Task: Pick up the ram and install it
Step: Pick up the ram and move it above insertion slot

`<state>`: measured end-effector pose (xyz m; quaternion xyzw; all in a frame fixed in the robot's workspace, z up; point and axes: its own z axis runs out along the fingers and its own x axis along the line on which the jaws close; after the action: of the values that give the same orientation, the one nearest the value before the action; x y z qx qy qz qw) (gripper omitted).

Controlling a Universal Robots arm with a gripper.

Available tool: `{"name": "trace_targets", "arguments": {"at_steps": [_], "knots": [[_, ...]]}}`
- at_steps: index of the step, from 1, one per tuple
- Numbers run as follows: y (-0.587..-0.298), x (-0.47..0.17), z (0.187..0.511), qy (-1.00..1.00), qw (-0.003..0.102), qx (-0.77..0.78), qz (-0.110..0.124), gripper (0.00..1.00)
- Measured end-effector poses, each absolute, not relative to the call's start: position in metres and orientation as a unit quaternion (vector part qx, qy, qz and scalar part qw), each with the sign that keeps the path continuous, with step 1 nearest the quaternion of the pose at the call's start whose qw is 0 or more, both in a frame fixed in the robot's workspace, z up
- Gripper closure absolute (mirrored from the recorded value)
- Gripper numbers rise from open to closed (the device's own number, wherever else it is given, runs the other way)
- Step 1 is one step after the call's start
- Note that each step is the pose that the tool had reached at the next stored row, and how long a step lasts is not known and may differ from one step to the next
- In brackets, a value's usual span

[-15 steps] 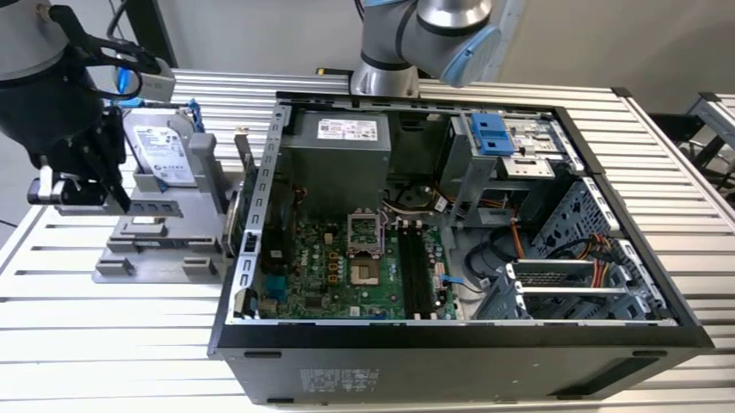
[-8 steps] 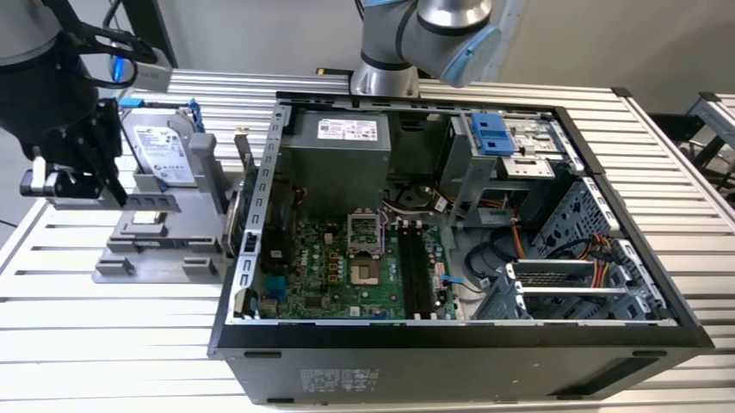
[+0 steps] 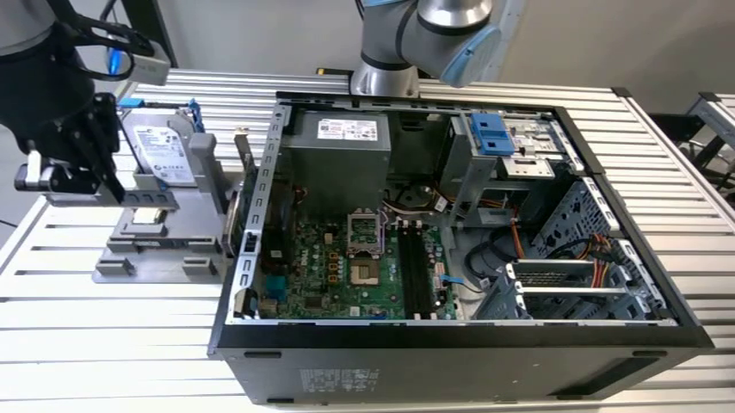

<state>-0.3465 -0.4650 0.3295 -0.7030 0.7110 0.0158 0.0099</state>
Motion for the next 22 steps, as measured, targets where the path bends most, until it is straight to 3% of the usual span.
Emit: {"name": "trace_targets", "arguments": {"at_steps": [22], "knots": [[-0.465,-0.347,0.344,0.711,0.010,-0.703,0.016,1.00]]}}
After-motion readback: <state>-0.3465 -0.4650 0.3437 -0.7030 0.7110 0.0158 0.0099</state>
